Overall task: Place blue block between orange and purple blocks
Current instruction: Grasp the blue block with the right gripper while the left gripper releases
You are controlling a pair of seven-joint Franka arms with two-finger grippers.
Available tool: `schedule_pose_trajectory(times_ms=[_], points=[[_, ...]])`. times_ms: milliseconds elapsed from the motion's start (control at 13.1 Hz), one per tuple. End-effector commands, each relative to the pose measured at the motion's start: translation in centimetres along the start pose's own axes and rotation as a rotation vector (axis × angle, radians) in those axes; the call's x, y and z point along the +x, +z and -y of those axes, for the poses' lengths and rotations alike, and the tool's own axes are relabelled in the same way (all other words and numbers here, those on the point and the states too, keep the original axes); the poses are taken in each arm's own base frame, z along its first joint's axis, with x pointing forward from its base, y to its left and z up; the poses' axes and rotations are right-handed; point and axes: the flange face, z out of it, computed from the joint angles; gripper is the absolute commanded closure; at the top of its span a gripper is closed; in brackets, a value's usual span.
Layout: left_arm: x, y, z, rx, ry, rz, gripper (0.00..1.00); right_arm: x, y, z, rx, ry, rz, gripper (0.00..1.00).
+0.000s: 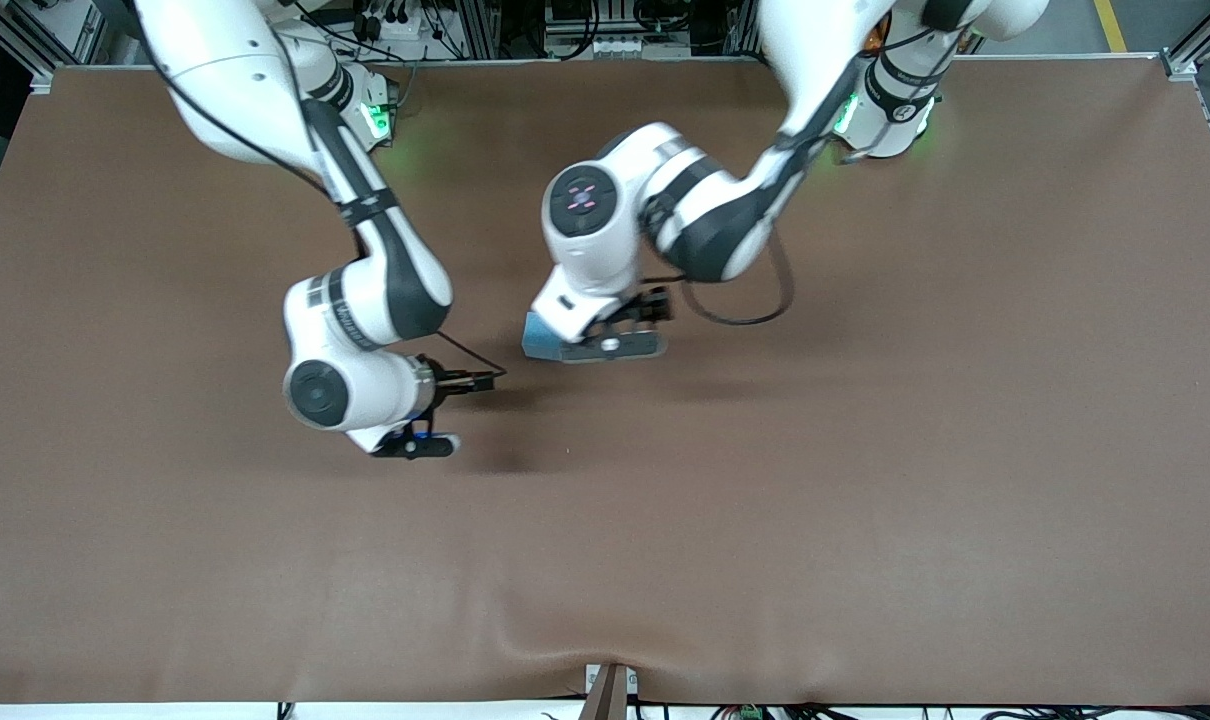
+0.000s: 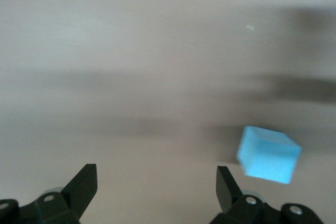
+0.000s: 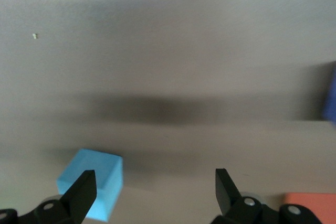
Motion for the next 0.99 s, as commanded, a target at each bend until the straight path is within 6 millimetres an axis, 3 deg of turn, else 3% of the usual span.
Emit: schedule_pose_trajectory(times_ms=[0, 153, 230, 536, 765, 918], points=[[2.6, -3.5, 8.8, 0.028, 0.091, 0.023, 0.0, -4.4, 3.8, 3.7, 0.002, 0.103, -0.016, 0.0], [5.1, -7.0, 16.1, 0.021, 0.091, 0.034, 0.0, -7.0, 6.3, 6.3, -0.034, 0.14, 0.007, 0.0], [5.8, -8.7, 19.0, 0.015, 0.072, 0.028, 0.0, -7.5, 6.9, 6.4, -0.041, 0.141, 0.015, 0.0], [8.5, -15.0, 31.8, -0.041, 0.041, -0.056, 0.0, -7.9, 7.0, 7.4, -0.035, 0.126, -0.002, 0.0], [8.7, -17.2, 39.9, -0.059, -0.005, -0.068, 0.0, -7.8, 7.0, 7.8, -0.027, 0.12, -0.02, 0.0], [8.4, -17.5, 42.7, -0.056, 0.047, -0.056, 0.0, -7.9, 7.2, 7.9, -0.029, 0.118, -0.02, 0.0]])
